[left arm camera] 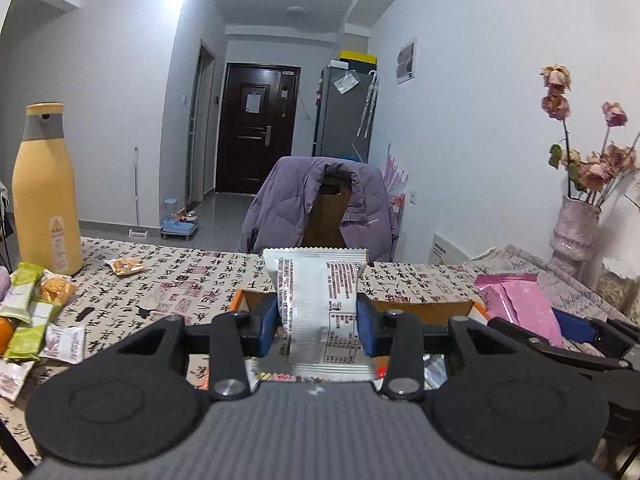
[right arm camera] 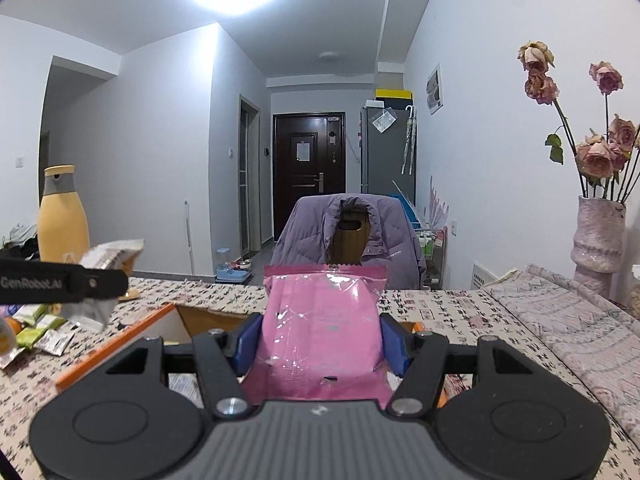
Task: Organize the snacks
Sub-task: 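Carry the white and pink packets into the orange box and open both tools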
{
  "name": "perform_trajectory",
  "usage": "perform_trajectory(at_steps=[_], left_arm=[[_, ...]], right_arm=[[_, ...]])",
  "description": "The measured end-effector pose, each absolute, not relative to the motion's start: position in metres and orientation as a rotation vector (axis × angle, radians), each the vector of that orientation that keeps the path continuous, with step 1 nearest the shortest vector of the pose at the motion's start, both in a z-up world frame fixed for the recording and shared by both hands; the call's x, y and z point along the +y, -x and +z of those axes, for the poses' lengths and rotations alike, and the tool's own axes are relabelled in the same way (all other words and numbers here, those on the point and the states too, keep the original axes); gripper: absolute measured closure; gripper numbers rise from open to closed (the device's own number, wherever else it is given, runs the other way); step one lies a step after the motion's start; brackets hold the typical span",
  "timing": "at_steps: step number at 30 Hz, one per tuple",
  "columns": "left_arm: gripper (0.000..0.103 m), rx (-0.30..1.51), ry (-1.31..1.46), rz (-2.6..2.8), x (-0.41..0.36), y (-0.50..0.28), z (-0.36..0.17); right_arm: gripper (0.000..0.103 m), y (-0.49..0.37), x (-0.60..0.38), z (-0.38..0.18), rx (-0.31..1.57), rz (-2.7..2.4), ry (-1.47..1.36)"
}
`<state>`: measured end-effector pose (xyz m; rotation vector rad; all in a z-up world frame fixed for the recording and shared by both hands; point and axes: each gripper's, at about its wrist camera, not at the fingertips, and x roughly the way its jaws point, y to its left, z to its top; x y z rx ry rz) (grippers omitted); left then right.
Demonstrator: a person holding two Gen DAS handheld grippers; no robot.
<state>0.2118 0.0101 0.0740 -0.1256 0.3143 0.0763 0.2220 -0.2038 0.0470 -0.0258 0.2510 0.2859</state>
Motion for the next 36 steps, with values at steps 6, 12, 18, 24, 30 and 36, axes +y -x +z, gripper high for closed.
perform_trajectory(at_steps=[6, 12, 18, 24, 30, 36], left_arm=[[0.062, 0.31, 0.123, 0.143, 0.01, -0.235, 0.058], [0.062, 0.35, 0.096, 0.154, 0.01, -0.246, 0.038], [0.057, 0.367, 0.091, 0.159, 0.012, -0.248, 0.029], [0.007, 0.311, 0.121, 0.169, 0.021, -0.24, 0.03], [0.0, 0.295, 0.15, 0.161, 0.025, -0.239, 0.029], [0.0, 0.296, 0.158, 0.175, 0.025, -0.238, 0.029]], right_arm=[[0.042, -0.237, -0.196, 0.029, 0.251, 0.285, 0.03], [0.042, -0.241, -0.193, 0.014, 0.309, 0.312, 0.043], [0.041, -0.241, -0.191, 0.012, 0.324, 0.311, 0.047], [0.003, -0.241, -0.2, 0.013, 0.334, 0.303, -0.005], [0.0, -0.242, -0.204, 0.012, 0.334, 0.28, -0.016], [0.0, -0.244, -0.205, 0.011, 0.339, 0.273, -0.012]])
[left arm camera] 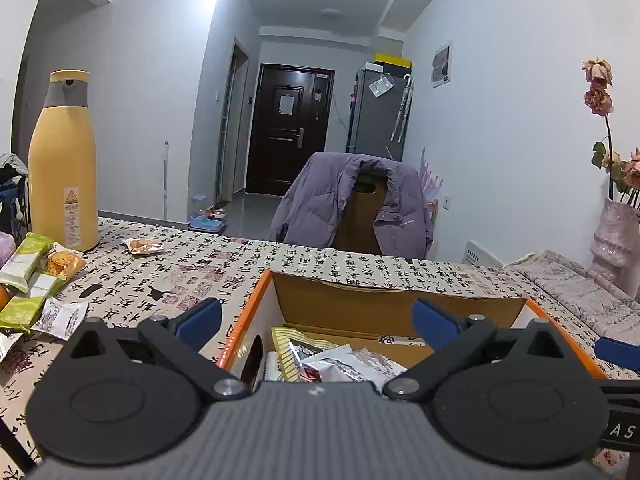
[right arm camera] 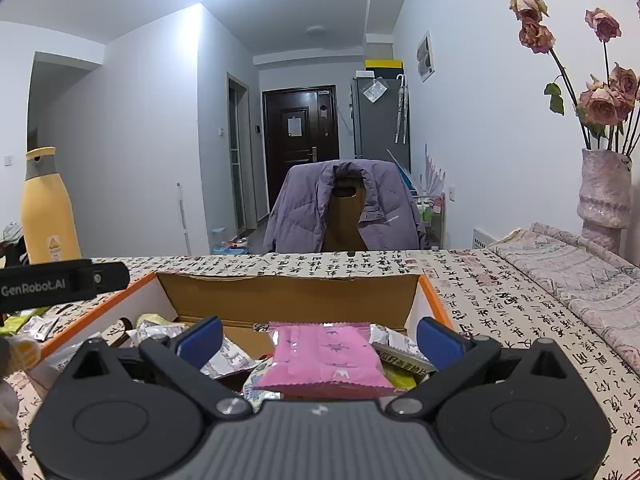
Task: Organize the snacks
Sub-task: 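Carry the white and pink packets into the orange box and open both tools, then withdraw both tools from the box back over the loose snacks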
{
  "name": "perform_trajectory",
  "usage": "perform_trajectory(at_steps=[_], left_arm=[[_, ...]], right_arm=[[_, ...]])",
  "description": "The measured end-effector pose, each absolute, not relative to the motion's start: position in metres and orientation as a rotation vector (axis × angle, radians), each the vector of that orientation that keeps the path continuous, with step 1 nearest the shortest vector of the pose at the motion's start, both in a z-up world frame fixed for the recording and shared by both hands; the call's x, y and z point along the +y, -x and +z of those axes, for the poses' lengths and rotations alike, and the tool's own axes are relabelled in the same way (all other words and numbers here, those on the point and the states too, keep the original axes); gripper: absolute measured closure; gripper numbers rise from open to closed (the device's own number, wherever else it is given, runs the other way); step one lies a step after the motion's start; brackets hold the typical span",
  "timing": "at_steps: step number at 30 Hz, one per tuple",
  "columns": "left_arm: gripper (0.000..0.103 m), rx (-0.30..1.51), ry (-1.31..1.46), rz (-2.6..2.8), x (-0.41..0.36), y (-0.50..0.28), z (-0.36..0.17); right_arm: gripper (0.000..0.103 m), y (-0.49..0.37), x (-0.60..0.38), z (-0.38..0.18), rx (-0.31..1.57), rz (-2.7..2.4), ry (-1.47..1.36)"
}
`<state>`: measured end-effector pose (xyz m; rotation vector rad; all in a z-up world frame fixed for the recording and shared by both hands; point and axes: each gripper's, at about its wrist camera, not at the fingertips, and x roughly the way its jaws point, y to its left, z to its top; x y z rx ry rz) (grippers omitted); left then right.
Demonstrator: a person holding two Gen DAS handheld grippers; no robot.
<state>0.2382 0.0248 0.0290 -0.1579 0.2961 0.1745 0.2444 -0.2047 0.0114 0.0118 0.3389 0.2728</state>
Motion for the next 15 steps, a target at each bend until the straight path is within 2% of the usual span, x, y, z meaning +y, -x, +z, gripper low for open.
perform_trajectory(at_steps=[15], left_arm=[[0.0, 0.305, 0.168, 0.183, 0.023, -0.223, 0.052]], right_arm=[[0.0, -0.232, -0.213, 0.038, 0.283, 0.278, -0.025]])
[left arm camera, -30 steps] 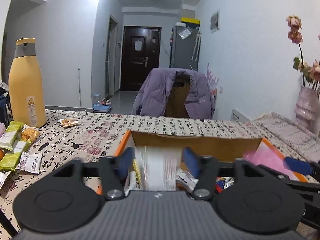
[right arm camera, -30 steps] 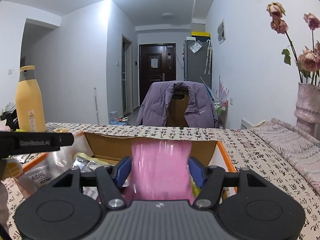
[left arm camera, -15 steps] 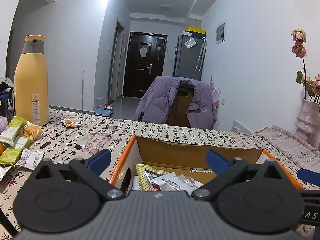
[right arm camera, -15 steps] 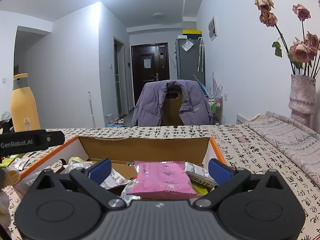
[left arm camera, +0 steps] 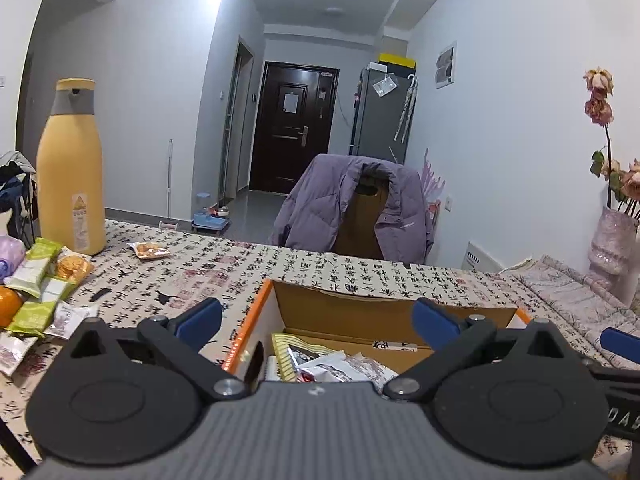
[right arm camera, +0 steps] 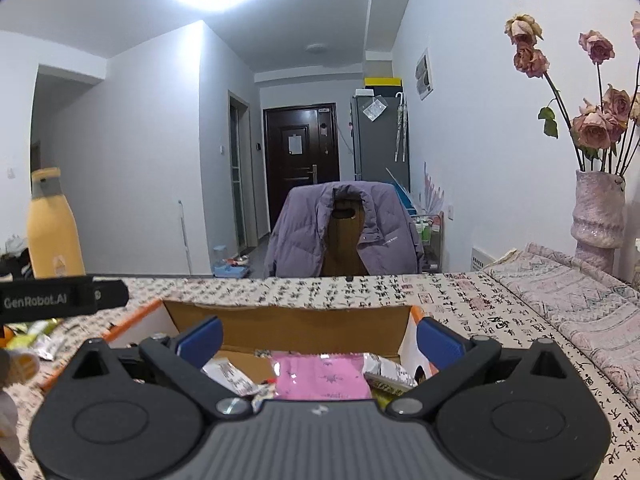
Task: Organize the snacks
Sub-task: 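Withdraw both tools from the box back over the loose snacks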
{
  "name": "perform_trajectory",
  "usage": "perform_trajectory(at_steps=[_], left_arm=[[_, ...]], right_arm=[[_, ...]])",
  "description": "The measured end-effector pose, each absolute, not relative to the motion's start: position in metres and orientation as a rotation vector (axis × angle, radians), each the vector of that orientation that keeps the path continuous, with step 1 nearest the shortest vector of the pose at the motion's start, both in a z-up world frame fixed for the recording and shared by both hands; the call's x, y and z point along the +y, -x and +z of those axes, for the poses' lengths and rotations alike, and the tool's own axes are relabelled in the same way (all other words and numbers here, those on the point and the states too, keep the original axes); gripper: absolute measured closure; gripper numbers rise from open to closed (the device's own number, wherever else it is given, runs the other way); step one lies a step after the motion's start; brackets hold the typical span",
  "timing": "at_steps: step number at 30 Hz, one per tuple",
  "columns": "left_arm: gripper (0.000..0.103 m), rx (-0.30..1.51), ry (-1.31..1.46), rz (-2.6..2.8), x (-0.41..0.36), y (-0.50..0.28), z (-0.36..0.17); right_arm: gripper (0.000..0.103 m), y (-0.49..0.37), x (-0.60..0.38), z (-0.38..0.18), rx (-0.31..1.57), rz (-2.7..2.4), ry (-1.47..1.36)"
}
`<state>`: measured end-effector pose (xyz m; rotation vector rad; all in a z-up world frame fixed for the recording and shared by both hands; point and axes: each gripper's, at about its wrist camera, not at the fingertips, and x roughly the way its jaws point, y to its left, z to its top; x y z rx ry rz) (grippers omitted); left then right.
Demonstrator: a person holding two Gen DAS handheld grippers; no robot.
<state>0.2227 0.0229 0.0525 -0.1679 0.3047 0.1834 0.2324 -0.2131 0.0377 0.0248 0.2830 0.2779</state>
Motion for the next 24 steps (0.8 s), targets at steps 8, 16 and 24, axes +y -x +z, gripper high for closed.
perform_trajectory(at_steps=[8, 16, 24], left_arm=[[0.0, 0.318, 0.152, 0.161, 0.025, -0.188, 0.06], [0.0, 0.357, 0.15, 0.145, 0.029, -0.147, 0.045], [0.0, 0.429, 0.119, 0.134, 0.034, -0.114, 0.016]], right_arm=[[0.0, -0.202, -0.218, 0.054, 0.271, 0.303, -0.014], [0.0, -0.165, -0.223, 0.044, 0.323, 0.332, 0.009], [0.0, -0.136, -0.226, 0.02, 0.398, 0.344, 0.021]])
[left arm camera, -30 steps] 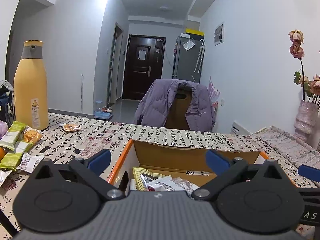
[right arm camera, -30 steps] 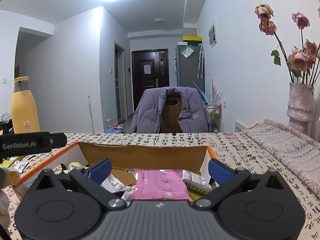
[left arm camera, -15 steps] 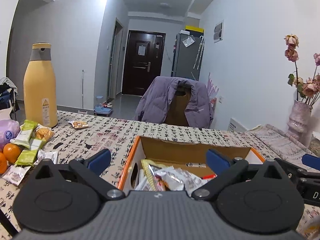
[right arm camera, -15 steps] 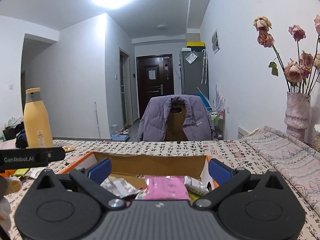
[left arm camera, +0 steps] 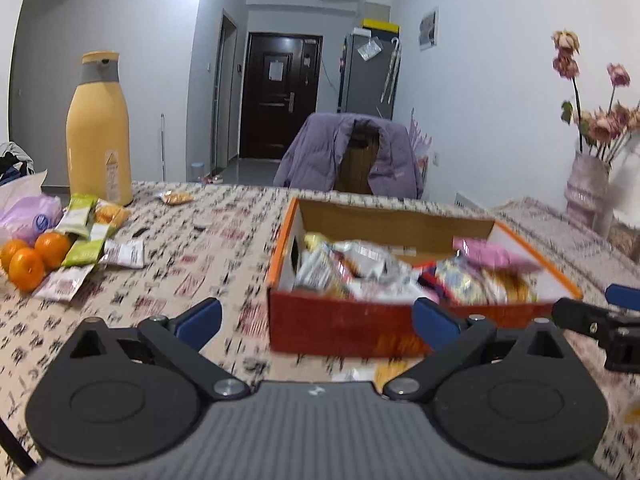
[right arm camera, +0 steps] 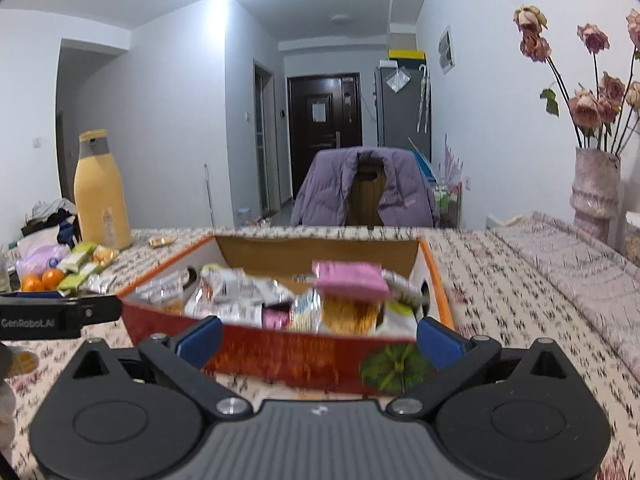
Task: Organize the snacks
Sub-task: 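Withdraw both tools from the box back over the loose snacks, then grasp a white cracker packet with the right tool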
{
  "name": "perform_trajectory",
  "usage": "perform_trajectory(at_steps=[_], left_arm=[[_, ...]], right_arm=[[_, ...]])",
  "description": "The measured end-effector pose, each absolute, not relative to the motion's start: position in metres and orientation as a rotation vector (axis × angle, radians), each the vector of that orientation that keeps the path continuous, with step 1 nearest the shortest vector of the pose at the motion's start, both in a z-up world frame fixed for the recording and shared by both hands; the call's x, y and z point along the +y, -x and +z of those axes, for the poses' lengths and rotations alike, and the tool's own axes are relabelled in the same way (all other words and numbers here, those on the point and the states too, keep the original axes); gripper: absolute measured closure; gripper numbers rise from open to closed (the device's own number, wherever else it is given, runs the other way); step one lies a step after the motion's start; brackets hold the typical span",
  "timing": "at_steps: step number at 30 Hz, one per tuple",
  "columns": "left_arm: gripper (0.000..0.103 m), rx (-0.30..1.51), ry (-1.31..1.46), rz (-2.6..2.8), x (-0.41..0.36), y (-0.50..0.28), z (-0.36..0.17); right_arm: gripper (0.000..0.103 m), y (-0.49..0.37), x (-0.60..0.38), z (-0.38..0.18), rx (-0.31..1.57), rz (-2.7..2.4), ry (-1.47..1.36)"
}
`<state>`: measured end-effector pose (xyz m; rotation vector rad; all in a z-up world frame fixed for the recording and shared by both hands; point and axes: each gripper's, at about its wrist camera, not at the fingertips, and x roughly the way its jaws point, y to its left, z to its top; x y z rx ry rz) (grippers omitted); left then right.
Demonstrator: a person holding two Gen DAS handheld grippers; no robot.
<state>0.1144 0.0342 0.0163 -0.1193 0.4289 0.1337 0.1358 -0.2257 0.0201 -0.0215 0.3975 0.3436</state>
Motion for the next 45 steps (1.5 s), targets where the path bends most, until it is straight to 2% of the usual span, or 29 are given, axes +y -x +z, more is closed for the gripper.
perform_trajectory(at_steps=[14, 38, 45], left_arm=[[0.0, 0.51, 0.123, 0.133, 0.045, -0.094, -0.021], [0.0, 0.5, 0.134, 0.106, 0.044, -0.091, -0.024], [0.0, 0.498, 0.131, 0.104, 0.043, -0.09, -0.024]], right_arm=[[0.0, -0.116, -0.224, -0.017, 0.557, 0.311, 0.057], [0.0, -0.126, -0.189, -0.033, 0.696, 0.337, 0.111], [0.005, -0.128, -0.186, -0.039, 0.723, 0.342, 0.109]])
